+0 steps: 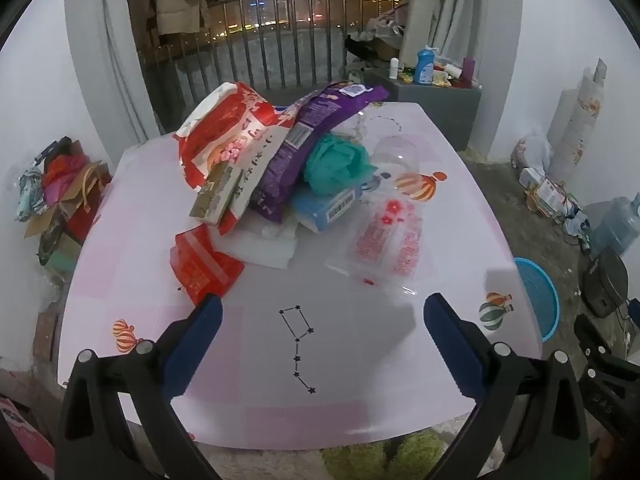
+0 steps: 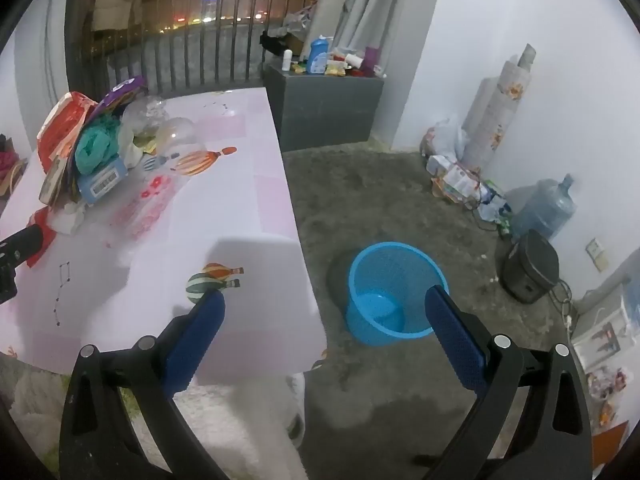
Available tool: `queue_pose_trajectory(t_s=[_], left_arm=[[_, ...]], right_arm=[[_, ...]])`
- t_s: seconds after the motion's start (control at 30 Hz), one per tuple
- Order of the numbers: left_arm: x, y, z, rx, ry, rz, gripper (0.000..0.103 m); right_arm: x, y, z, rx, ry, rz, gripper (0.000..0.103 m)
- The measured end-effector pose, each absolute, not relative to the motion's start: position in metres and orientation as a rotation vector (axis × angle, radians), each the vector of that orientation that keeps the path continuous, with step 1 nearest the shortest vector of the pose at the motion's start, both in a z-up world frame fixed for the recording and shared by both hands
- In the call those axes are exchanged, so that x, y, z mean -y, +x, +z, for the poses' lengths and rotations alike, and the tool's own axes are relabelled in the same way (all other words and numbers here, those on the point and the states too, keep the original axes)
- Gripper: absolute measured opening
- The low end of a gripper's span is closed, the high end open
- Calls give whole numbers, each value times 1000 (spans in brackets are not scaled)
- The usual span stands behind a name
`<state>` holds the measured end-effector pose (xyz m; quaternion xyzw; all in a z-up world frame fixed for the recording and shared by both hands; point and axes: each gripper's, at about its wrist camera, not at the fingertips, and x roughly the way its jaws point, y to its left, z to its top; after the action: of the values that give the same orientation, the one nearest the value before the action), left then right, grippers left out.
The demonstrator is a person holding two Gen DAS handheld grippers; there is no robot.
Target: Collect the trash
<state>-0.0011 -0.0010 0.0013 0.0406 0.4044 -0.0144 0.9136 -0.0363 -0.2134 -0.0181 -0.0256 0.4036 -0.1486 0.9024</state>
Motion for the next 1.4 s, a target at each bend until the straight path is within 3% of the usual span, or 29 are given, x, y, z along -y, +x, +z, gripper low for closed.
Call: queue_pose_trajectory(t_s=[1.4], left_arm=[[-15, 6, 0, -857, 52, 25, 99]], right_arm=[[212, -39, -12, -821, -66, -298, 95]])
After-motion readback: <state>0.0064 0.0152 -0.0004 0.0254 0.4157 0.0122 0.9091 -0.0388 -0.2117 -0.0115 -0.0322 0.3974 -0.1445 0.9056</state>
